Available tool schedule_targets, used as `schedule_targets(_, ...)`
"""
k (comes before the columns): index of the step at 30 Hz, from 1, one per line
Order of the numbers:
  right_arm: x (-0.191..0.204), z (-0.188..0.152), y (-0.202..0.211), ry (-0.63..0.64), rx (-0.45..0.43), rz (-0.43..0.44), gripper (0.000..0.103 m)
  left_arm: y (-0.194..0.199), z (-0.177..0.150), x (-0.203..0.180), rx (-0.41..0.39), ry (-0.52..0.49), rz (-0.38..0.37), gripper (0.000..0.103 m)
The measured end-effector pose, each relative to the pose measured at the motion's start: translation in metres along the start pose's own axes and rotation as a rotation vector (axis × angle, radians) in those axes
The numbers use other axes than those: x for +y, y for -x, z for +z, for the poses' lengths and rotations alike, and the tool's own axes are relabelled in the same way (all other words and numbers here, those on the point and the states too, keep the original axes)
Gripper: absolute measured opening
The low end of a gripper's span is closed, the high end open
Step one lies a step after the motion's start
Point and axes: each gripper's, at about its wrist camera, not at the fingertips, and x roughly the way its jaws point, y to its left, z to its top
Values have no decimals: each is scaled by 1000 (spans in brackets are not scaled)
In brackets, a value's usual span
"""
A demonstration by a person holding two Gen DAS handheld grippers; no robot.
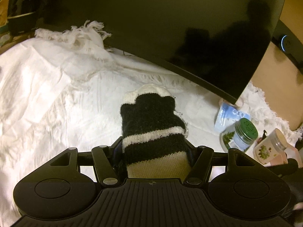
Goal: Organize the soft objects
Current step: 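Lift the sock and rocket and carry both toward the pink box, then lower the striped sock and foam rocket into the pink box and open both tools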
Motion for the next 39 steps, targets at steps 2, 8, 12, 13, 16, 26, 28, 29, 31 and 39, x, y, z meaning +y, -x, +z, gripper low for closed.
schedule_targets(2,-7,9,14,-38,-46,-13,27,-6,8,-5,1,-20,-3,67)
schedule_targets(8,-44,34,77,-165,-184,-89,27,-12,29,-50,-23,-105,-73,67)
schedule_targets(12,-84,28,139,-254,-292,-185,27,-5,41,-106,-40,-194,-198,67)
schedule_targets(13,-93,24,154,-270,-317,-215,27,-3,44,-123,-41,-216,-242,67)
schedule_targets(16,-122,8,203,-315,-382,-337,27,0,49,-175,-32,-278,-375,67)
schedule_targets(26,-197,-72,300,-517,-442,-614,27,-26,20,-349,118,-456,-668,67)
schedule_targets(28,-206,-84,305,-543,-432,-634,27,-43,9,-370,161,-444,-688,67)
schedule_targets(29,-209,-86,306,-552,-428,-637,27,-53,2,-380,178,-428,-698,67)
schedule_targets(31,-217,-95,307,-567,-417,-642,27,-69,-8,-396,196,-396,-712,68)
schedule_targets(39,-270,-98,290,-662,-327,-605,27,-136,-48,-415,320,-285,-654,70)
